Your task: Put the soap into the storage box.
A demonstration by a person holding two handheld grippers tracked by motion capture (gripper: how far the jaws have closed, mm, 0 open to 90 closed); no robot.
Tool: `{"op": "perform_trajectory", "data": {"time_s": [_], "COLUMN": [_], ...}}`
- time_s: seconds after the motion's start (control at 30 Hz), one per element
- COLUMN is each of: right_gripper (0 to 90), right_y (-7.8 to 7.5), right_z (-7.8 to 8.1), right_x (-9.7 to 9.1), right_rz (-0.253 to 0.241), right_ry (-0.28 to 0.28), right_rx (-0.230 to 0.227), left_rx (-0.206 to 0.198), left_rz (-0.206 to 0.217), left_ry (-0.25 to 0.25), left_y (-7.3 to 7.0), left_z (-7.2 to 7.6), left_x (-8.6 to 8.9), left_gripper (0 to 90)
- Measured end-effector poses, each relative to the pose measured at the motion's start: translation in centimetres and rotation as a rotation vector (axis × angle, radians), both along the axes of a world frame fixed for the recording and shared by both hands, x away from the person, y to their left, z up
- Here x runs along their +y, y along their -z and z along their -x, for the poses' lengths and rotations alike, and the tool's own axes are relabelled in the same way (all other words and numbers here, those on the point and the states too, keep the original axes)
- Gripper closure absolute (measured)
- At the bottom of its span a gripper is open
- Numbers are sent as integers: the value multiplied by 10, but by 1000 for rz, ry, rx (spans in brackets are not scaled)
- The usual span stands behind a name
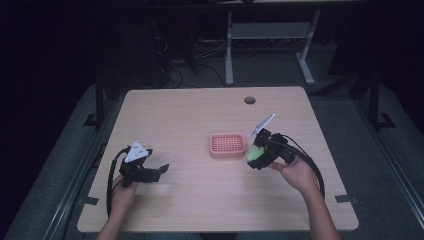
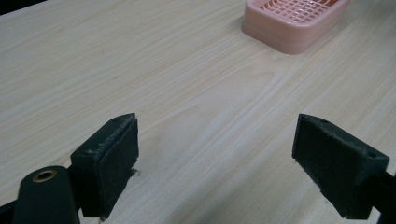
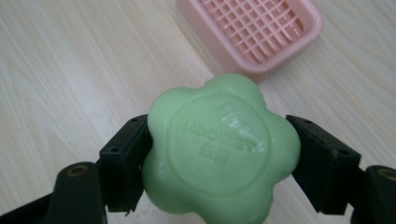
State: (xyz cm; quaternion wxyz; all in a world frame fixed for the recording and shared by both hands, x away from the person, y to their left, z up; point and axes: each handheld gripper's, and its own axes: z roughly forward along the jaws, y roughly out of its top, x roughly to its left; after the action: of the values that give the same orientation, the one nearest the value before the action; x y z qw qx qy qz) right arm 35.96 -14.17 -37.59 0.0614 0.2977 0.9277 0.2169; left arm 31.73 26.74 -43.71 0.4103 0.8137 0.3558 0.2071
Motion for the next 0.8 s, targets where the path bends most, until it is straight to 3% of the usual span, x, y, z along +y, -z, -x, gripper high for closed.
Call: {"op": "perform_trajectory", "data": {"time_s": [0.8], "right_gripper": [259], "right_y": [-6], "right_z": [-31], "right_x": [22], "right_rz": [3], "right_ry": [-22], "right_rx": [4], "left_rx": [0], "left_rz": [0], "left_ry": [-2], "left_y": [0], "left_z": [0], "left_x": [1], "left_gripper": [144]}}
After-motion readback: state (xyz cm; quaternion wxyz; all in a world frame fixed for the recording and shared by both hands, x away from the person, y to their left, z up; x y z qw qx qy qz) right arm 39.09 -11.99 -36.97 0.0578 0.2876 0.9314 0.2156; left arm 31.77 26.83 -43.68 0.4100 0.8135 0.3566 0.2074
